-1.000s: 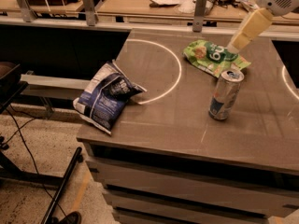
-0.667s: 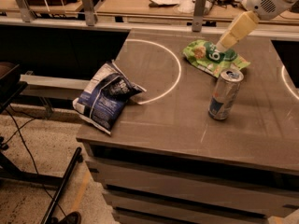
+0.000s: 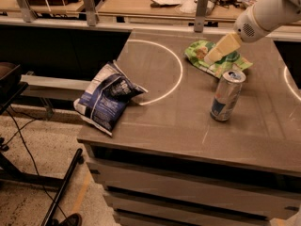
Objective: Pick green rice chip bag
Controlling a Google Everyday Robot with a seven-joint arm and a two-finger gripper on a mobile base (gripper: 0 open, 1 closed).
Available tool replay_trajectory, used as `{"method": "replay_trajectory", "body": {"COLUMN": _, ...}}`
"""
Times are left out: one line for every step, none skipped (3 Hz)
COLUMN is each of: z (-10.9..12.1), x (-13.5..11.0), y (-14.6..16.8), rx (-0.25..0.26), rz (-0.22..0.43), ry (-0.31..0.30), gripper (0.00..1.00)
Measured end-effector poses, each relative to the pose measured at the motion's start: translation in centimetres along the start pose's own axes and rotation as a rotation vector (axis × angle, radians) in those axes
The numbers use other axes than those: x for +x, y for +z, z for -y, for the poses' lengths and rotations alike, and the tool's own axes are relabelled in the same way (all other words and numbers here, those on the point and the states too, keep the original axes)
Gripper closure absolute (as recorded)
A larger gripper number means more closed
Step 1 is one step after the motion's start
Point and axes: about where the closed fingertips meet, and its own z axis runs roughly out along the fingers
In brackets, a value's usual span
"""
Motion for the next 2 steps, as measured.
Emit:
{"method": "replay_trajectory", "body": {"z": 0.9, "x": 2.4, "y": 3.7, "rx": -0.016, "rz": 0.006, "ry": 0.053, "gripper": 0.02}}
{"method": "replay_trajectory", "body": {"z": 1.3, "x": 3.3, "y": 5.6, "rx": -0.024, "rz": 0.0, "ry": 0.062, "gripper": 0.26}}
